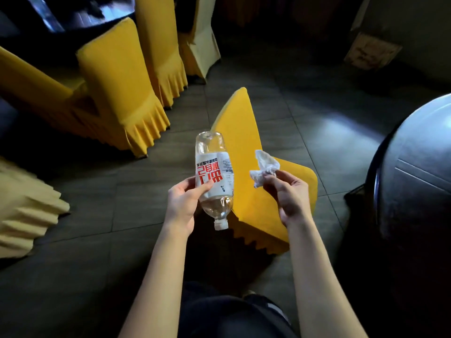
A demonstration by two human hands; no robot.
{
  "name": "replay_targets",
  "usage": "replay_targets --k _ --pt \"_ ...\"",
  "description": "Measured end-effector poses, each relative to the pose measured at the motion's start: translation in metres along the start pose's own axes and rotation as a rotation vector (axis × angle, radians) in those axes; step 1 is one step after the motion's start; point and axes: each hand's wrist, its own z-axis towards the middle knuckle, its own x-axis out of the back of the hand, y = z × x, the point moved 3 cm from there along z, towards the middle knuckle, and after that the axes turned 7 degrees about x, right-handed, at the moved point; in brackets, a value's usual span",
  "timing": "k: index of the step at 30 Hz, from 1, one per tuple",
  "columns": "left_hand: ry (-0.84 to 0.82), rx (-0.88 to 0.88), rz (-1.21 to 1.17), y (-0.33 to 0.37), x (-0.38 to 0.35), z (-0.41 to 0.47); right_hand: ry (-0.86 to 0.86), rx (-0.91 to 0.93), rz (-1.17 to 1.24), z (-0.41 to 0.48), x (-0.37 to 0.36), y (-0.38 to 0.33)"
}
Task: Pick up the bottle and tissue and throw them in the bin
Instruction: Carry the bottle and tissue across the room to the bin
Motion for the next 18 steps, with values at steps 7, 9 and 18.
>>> replay_targets --k 7,9,18 --pt "-0.057 -0.022 -0.02 0.082 0.073 0.056 0.06 0.039 0.085 0.006 -0.118 0.005" --pt "-0.078 -0.024 -0.005 0.105 0.092 0.073 0.093 0.027 0.121 0.011 -0.151 0.008" --pt "-0.105 0.016 0.017 0.173 0.13 0.149 0.217 -0.078 0.286 0.046 -0.246 0.016"
